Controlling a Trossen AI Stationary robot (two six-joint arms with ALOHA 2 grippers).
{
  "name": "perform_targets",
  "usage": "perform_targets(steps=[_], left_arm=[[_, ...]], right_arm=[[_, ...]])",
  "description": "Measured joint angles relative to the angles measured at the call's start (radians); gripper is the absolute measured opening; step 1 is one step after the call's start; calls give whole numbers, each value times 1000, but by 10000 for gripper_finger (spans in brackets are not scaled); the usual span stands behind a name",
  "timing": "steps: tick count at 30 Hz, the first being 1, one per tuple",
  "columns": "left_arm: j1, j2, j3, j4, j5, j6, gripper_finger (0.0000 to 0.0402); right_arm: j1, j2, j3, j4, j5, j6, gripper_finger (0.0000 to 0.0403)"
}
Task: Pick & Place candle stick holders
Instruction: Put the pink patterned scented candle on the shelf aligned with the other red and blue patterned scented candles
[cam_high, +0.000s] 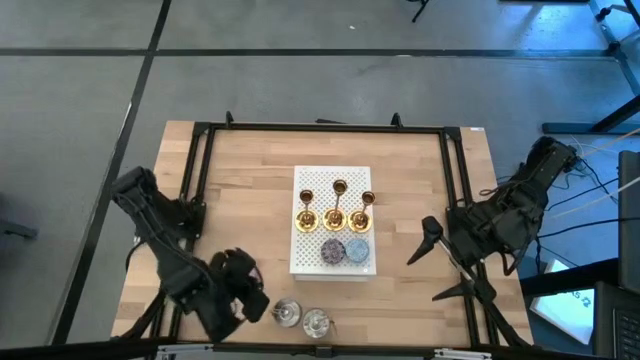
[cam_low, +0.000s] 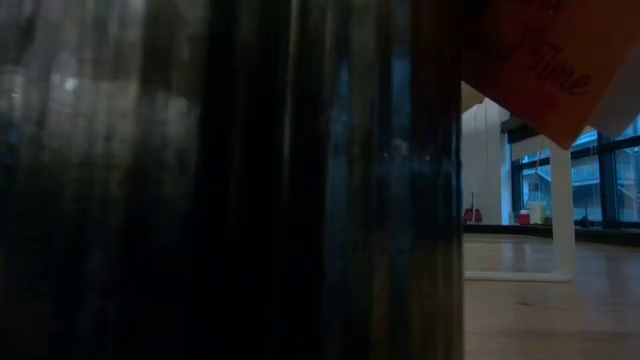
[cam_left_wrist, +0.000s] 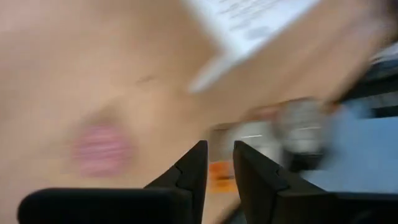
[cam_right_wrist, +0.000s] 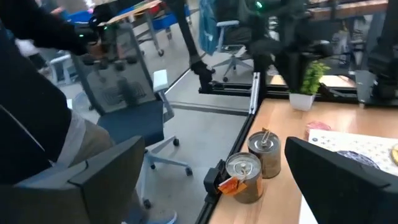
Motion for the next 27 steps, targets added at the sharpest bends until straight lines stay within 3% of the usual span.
perform_targets(steps=[3, 8, 13, 20, 24, 27], left_arm=[[31, 63, 76, -203, 112, -35, 65], [89, 88, 88, -231, 352, 8, 79], [139, 89, 88, -218, 332, -64, 138], [174, 88, 79, -226, 320, -197, 262], [175, 87, -4, -209, 432, -257, 318], [158, 88, -102, -85, 441, -294, 340]], right_arm=[[0, 0, 0, -1, -14, -8, 390], [0, 0, 0, 1, -25, -27, 390], [0, 0, 0, 23, -41, -57, 390], [20, 0, 0, 52, -48, -82, 390], [26, 0, 0, 73, -48, -103, 390], [26, 0, 0, 77, -48, -106, 390]])
